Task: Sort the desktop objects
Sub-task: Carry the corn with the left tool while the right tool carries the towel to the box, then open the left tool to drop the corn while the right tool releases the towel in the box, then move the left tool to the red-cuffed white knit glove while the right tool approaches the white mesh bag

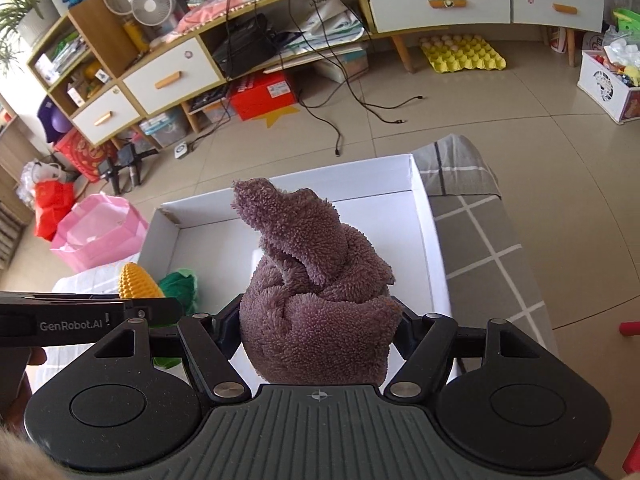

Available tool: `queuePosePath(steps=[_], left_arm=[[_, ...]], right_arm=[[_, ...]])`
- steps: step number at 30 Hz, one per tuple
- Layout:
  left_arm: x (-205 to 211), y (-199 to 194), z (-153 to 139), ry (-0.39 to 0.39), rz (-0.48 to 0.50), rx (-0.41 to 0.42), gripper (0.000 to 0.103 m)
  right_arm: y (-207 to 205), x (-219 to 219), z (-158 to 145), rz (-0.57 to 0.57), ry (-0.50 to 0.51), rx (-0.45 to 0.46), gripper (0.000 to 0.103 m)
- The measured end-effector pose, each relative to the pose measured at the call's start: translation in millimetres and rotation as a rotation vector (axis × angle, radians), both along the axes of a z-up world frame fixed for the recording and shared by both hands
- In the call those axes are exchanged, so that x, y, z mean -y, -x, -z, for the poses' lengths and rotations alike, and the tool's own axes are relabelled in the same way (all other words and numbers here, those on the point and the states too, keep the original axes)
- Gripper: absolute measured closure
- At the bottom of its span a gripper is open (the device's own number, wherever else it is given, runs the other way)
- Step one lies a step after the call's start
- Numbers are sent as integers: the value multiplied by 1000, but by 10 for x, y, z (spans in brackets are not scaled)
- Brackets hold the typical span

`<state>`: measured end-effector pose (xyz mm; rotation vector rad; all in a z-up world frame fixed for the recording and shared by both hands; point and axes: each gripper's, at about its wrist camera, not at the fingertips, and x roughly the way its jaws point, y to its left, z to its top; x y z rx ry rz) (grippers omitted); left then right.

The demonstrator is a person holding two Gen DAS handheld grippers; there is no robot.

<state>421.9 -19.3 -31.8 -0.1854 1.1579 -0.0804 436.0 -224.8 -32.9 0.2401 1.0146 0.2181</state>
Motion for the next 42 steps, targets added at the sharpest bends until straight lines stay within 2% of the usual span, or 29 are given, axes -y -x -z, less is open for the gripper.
queuePosePath(steps=[7, 8, 9, 11, 12, 15, 19, 23, 25, 28, 31, 33, 38, 42], left_arm=[[66, -19, 206, -8, 14, -46, 64], [62, -8, 219, 2, 12, -51, 64], [47, 5, 211, 13, 6, -51, 62], [5, 30, 177, 36, -5, -47, 49], [-22, 36, 148, 40, -4, -42, 44], [-41, 89, 37, 21, 8, -23, 45], [-136, 241, -188, 34, -1, 4, 45], [-314, 579, -484, 39, -9, 51, 42], [-462, 826, -590, 50, -33, 71, 35], [-697, 1171, -657, 45, -82, 79, 34], [-925, 1458, -618, 24, -145, 74, 33], [-1078, 1619, -529, 33, -200, 38, 32], [-1352, 1849, -269, 109, -298, -15, 32], [-1445, 1882, -207, 123, -333, -17, 32]], right_arm=[[-41, -4, 260, 4, 117, -19, 25], [-51, -11, 274, 2, 122, -19, 21], [-45, -23, 276, -1, 126, -17, 17], [-31, -43, 257, -9, 120, -10, 15], [-22, -56, 236, -14, 120, -3, 15], [-5, -80, 156, -26, 116, 19, 15], [56, -132, -9, -53, 112, 47, 15], [176, -231, -210, -105, 99, 62, 11], [263, -294, -315, -138, 100, 64, 8], [423, -386, -455, -175, 114, 62, 6], [594, -476, -544, -198, 119, 56, 4], [714, -545, -575, -207, 110, 52, 3], [1012, -871, -534, -288, 108, 44, 2], [1156, -1157, -476, -347, 122, 41, 2]])
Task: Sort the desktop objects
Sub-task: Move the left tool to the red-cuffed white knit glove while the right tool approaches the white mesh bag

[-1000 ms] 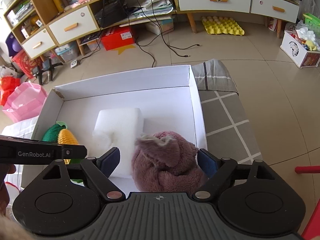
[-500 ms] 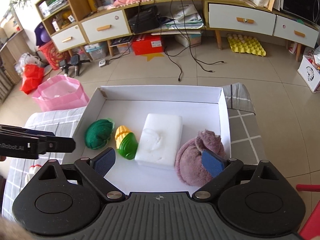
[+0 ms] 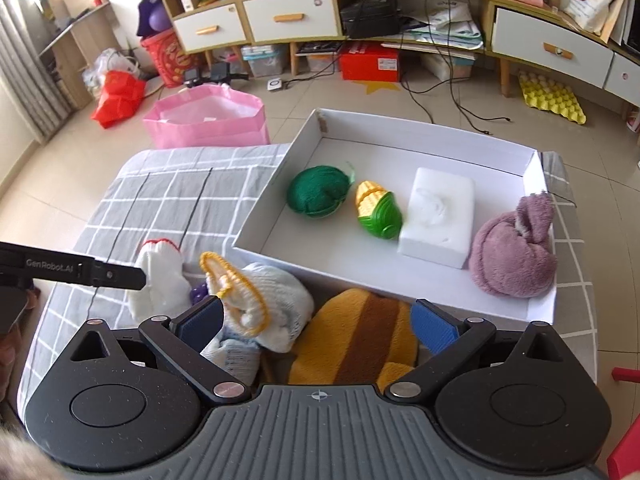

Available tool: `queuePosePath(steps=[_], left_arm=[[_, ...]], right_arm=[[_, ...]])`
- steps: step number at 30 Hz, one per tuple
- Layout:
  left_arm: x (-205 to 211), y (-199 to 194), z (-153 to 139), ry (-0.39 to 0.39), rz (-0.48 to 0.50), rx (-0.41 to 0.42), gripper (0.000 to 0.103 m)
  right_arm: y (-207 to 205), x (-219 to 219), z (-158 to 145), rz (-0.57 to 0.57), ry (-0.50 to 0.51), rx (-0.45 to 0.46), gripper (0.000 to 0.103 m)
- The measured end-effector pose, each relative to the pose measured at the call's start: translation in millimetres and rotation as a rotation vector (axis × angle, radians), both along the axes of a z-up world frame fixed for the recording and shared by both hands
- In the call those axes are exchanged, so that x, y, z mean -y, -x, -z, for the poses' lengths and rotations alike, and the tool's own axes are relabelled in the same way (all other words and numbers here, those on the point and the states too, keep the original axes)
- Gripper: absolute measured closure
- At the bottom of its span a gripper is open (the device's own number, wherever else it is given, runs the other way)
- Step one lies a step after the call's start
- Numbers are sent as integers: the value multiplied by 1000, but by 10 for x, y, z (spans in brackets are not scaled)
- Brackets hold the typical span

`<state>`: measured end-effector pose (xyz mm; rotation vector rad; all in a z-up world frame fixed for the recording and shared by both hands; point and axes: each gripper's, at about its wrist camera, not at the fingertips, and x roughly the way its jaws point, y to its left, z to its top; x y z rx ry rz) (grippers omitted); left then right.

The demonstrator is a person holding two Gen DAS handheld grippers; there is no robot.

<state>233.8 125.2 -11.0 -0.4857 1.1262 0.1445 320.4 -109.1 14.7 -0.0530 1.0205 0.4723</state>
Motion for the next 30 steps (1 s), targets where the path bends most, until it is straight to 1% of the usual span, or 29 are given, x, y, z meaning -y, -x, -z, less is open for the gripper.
queuePosePath(steps=[2, 3, 4, 7, 11, 14, 19, 22, 25, 30], left_arm=[[-55, 62, 41, 28, -15, 8, 26], [-66, 68, 51, 37, -21, 8, 19], [-77, 74, 59, 37, -21, 5, 18], [-91, 72, 95, 27, -23, 1, 18], [-121, 28, 197, 50, -45, -21, 17], [-110, -19, 256, 61, -37, -25, 17], [-162, -70, 369, 122, -57, -33, 17], [-206, -85, 415, 165, -81, -37, 17], [-218, -92, 423, 193, -84, -36, 17], [-244, -81, 435, 225, -89, -39, 17]], right_arm=[[12, -109, -4, -20, 6, 11, 2], [15, -154, -6, -30, 3, 10, 2], [20, -194, -9, -37, 2, 10, 2], [27, -303, -13, -59, -1, 10, 1], [-3, -415, 49, -72, 6, -5, 1], [-39, -481, 122, -71, 10, -22, 1], [-100, -557, 247, -72, 22, -47, 1], [-134, -563, 293, -72, 29, -49, 1], [-166, -544, 311, -81, 31, -46, 2], [-206, -466, 323, -103, -4, -44, 2]])
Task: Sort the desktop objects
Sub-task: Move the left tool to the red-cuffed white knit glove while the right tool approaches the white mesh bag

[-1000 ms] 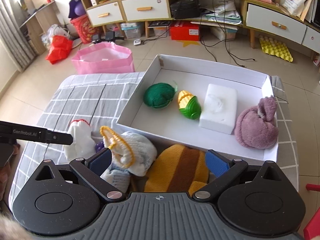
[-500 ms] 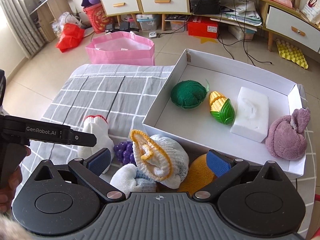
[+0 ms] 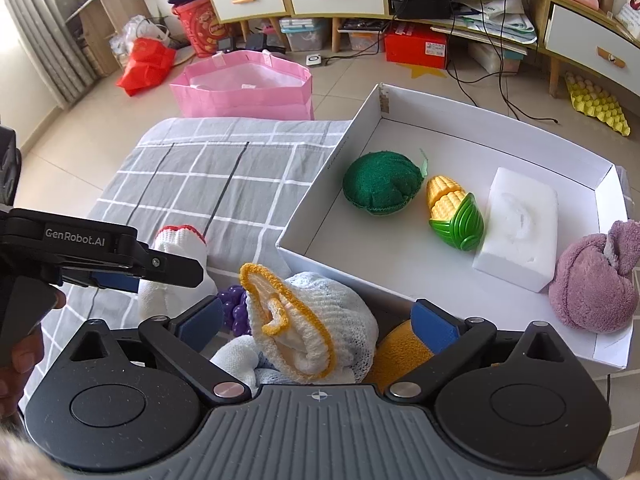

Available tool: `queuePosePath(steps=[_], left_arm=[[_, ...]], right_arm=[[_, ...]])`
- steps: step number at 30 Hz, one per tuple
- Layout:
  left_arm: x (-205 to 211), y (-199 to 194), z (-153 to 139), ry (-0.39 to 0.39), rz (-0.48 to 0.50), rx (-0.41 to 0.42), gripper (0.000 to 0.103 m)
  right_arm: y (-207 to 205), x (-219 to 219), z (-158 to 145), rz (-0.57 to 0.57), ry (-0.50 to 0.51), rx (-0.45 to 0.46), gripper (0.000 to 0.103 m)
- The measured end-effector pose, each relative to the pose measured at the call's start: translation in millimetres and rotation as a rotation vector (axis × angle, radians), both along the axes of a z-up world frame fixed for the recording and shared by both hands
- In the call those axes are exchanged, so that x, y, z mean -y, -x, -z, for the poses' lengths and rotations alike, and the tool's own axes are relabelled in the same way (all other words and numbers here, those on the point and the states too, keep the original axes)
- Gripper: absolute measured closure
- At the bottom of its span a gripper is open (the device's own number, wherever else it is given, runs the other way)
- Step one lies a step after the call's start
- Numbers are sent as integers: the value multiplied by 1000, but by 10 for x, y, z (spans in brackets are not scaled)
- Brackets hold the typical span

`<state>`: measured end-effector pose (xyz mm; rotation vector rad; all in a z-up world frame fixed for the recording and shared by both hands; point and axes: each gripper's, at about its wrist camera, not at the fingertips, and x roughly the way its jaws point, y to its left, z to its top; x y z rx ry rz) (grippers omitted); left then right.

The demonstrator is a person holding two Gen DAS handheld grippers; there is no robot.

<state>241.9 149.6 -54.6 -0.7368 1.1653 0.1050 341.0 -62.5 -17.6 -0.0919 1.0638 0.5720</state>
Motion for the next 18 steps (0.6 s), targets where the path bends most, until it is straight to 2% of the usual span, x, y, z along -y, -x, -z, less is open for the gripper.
queuePosePath(steps=[8, 18], left_arm=[[-24, 3, 51, 15, 2, -26, 17], [-26, -1, 104, -9, 6, -57, 17]], right_arm=[[-31, 6, 10, -71, -19, 12, 3], [-4, -179, 162, -130, 23, -19, 6]])
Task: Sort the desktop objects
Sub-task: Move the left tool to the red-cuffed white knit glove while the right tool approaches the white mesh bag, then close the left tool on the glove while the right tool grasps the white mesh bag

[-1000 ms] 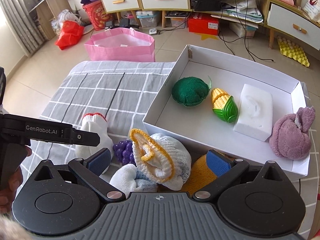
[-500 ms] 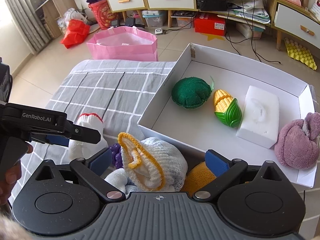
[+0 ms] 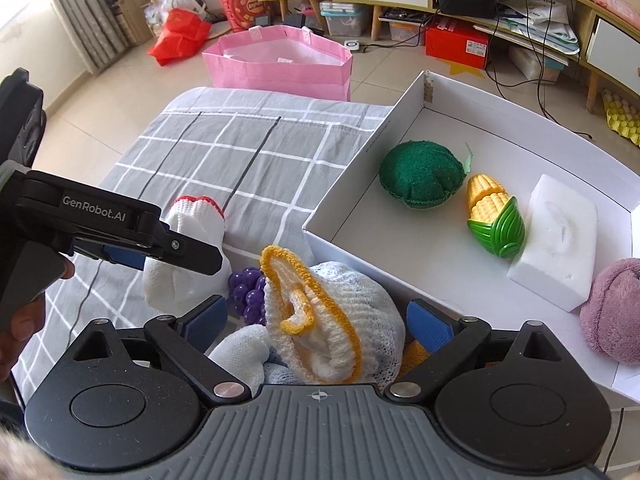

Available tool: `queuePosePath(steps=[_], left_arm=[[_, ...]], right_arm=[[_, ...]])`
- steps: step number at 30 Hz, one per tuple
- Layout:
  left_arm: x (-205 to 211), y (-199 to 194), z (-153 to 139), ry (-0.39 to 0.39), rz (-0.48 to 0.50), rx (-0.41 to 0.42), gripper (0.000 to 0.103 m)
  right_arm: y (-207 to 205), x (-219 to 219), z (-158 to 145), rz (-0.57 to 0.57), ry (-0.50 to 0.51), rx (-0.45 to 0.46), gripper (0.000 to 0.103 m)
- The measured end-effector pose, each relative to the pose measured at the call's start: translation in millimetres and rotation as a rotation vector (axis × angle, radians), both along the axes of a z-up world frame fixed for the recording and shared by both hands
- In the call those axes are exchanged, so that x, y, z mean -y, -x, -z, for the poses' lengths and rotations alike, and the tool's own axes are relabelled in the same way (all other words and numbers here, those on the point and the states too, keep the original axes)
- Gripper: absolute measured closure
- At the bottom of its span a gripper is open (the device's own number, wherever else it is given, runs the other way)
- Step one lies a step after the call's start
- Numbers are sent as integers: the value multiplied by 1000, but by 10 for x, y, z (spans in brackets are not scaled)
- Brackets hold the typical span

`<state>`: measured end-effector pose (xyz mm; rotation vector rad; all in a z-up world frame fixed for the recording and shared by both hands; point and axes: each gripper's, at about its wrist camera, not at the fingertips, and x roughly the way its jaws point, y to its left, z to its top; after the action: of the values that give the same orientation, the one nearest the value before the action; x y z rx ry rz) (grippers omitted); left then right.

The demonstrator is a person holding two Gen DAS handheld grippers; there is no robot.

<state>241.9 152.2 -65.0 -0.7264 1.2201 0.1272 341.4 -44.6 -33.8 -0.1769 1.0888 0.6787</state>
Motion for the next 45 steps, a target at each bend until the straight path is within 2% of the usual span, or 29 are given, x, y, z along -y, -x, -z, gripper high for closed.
queuePosePath(steps=[10, 13, 16, 18, 21, 28, 33, 37, 45], left_arm=[[98, -80, 89, -62, 30, -26, 16], [119, -89, 59, -86, 33, -9, 17], [141, -101, 31, -106, 41, 8, 24], [140, -101, 25, -95, 44, 15, 28], [114, -95, 31, -60, 30, 26, 41], [120, -91, 32, -58, 21, 24, 45], [157, -65, -36, -125, 16, -3, 52], [91, -15, -64, -131, -14, -15, 52], [31, 109, -196, -122, -3, 6, 52]], right_arm=[[-106, 36, 181, 52, 35, -52, 20], [-133, 59, 227, 69, 48, -61, 29], [-145, 80, 231, 75, 40, -68, 31], [-139, 70, 229, 77, 44, -65, 31], [-134, 53, 225, 75, 50, -60, 32], [-151, 88, 212, 74, 40, -68, 35], [-117, 57, 165, 75, 45, -45, 40], [-81, 39, 110, 63, 34, -38, 40], [36, 91, 15, 57, 33, -23, 40]])
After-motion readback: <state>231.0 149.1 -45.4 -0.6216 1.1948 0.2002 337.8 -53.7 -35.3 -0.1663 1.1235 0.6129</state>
